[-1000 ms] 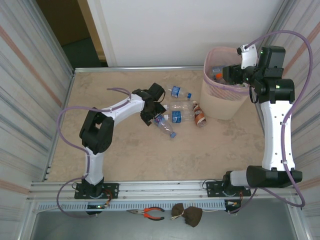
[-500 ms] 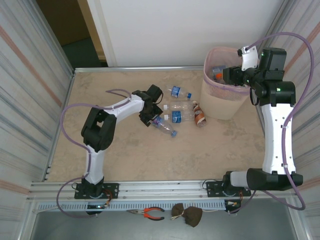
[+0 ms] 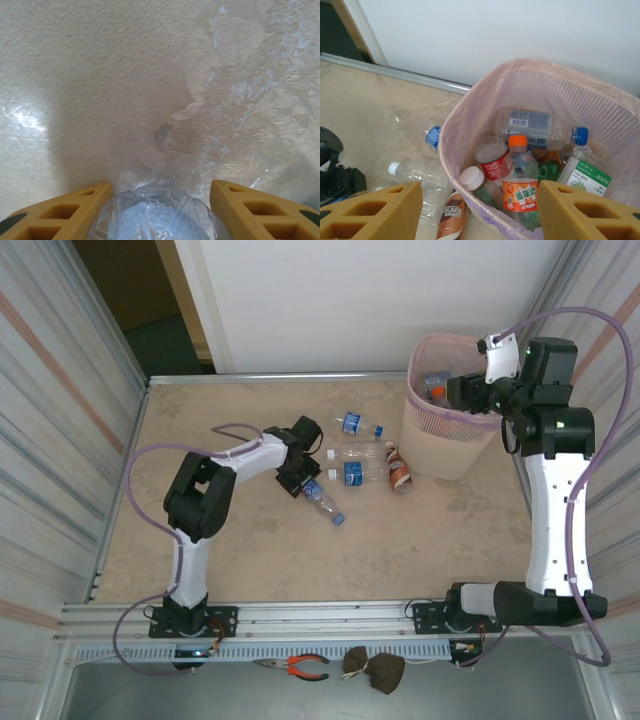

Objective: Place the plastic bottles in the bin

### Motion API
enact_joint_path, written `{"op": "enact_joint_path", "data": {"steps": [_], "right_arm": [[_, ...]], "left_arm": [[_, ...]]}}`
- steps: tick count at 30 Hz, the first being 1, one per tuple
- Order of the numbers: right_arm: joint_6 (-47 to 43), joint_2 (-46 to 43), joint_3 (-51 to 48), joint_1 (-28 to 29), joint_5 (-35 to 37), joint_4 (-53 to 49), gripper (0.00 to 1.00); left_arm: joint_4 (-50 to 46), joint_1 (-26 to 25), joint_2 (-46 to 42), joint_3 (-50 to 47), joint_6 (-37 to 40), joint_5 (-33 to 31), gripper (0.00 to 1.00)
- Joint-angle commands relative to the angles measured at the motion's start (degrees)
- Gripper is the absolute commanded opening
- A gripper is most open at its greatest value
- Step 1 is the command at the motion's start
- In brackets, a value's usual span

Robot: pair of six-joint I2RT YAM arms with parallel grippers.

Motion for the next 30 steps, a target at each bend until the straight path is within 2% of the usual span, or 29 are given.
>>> {"op": "enact_joint_path", "data": {"steps": [1,10,16,24,27,30], "right_arm": [[-0.62,-1.91,-0.39,0.79,-0.83,0.25,0.62],[1.22,-5.71,-2.41,2.07,-3.49,2.42,0.61],[4.22,-10.79,-7.56,2.79,-9.31,7.93,0.62],[12.61,-17.07,-17.17,3.61,-20.36,19.65,0.62],[16.25,-19.21,-20.03,4.93,-24.94,24.26,0.62],[18.96,-19.77,-22.62,7.72,-26.61,28.15,0.63]], "left_arm": [[-0.68,0.49,-3.49,-1.23,-0.31,-2.12,0.51],[1.26,0.78,-11.10,-3.47,2.78,-4.18,0.47],[7.62,0.77,-18.71,-5.58,10.17,-6.62,0.46],[27.77,0.79,-32.78,-12.06,25.80,-5.69,0.43],[35.27,0.78,-37.28,-13.93,31.11,-3.23,0.40],[42.74,0.76,-41.16,-15.58,35.99,0.66,0.40]]}}
